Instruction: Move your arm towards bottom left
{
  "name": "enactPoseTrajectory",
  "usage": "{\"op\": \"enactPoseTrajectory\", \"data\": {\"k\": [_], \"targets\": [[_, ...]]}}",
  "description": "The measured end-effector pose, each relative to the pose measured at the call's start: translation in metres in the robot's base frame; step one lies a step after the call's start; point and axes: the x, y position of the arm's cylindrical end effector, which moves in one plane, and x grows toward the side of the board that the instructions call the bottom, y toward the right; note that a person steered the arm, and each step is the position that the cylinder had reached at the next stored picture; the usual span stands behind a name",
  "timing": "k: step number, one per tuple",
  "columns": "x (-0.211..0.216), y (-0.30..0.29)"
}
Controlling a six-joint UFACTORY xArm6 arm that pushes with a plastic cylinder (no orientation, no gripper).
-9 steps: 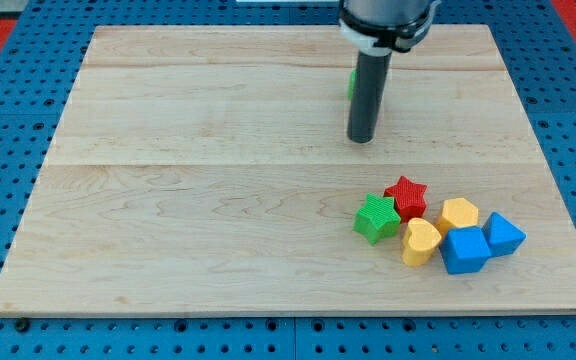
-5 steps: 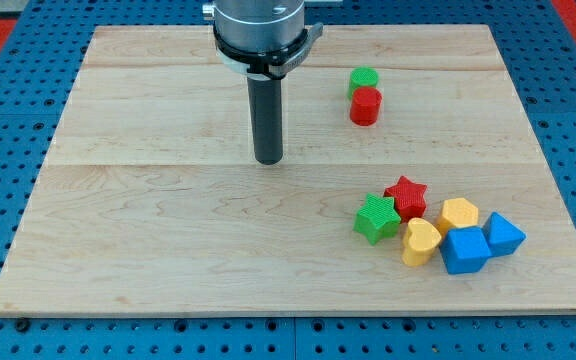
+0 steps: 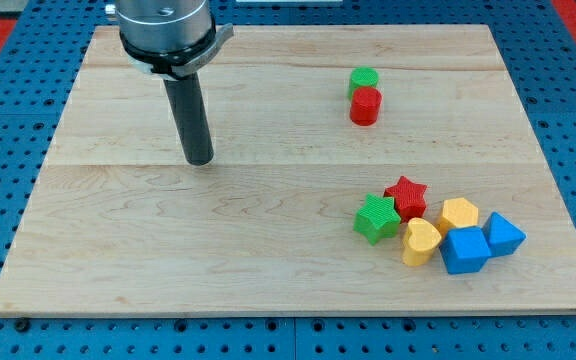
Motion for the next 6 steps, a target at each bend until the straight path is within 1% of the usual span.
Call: {"op": "enactPoseTrajectory", "data": {"k": [2,4,5,6], "targets": [[0.0,-0.026],[0.0,-0.033],[0.002,-0.049],[0.026,-0.06]]}}
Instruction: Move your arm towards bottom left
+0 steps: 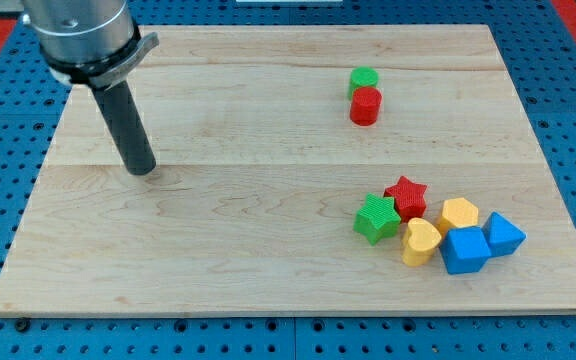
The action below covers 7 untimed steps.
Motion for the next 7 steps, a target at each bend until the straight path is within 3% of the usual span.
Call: {"op": "enactPoseTrajectory", "data": {"k": [2,7], "targets": [[0.05,0.018],[0.063,0.025]]}}
